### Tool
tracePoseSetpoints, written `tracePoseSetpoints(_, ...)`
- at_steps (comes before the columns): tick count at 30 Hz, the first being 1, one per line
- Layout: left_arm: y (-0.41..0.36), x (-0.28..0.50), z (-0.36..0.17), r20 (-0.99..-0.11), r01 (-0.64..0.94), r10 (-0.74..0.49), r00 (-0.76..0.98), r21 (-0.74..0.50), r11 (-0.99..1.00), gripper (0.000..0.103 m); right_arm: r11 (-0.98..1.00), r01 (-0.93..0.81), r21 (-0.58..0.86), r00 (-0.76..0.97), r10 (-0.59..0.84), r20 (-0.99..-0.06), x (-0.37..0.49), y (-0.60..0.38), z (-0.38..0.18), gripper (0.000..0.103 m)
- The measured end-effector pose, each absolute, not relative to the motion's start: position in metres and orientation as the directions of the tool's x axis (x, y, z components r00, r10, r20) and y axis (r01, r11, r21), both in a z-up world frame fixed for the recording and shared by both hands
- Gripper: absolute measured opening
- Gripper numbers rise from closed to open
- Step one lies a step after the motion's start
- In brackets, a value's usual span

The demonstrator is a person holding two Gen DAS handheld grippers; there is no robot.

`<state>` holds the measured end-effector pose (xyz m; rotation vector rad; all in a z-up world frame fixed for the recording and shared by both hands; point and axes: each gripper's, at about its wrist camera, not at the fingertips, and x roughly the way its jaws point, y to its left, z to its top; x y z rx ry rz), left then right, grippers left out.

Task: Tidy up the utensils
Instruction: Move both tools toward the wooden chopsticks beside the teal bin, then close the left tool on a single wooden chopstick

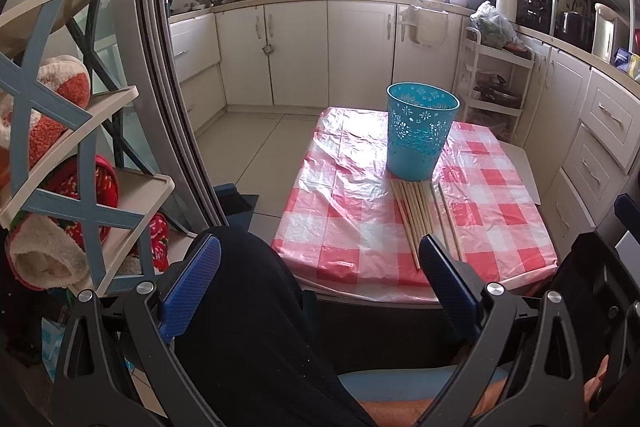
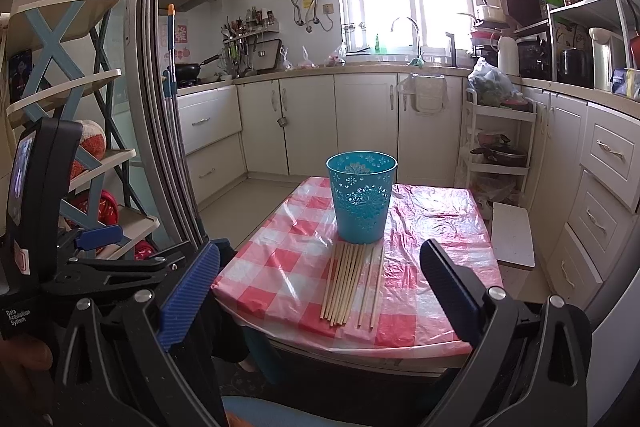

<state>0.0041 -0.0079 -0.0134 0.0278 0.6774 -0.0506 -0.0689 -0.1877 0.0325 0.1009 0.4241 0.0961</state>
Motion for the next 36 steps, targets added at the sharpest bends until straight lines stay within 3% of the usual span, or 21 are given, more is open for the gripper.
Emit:
tracePoseSetpoints(16,-0.012,0.022,-0.026,-0.629,0.063,-0.041,0.776,0.013,0.998,0.095,0.993,-0.045,0.113,0.889,0.092,-0.449,-0.05,-0.196,0.017,0.096)
tracePoseSetpoints(27,-0.022,0.071,-0.059,-0.708,0.136,-0.078,0.702,0.026,0.99,0.095,0.995,0.049,0.085,0.772,0.016,-0.636,0.048,-0.234,-0.054,0.096)
tracePoseSetpoints(28,-0.022,0.076,-0.062,-0.719,0.132,-0.079,0.691,0.018,0.991,0.095,0.995,0.05,0.083,0.753,0.017,-0.658,0.058,-0.236,-0.064,0.094)
tracePoseSetpoints(34,-0.022,0.106,-0.076,-0.743,0.112,-0.08,0.665,-0.007,0.994,0.095,0.989,0.07,0.127,0.642,0.052,-0.765,0.112,-0.253,-0.11,0.052)
tracePoseSetpoints(36,-0.024,0.118,-0.082,-0.758,0.11,-0.077,0.648,-0.006,0.994,0.095,0.989,0.069,0.13,0.616,0.06,-0.786,0.126,-0.254,-0.12,0.044)
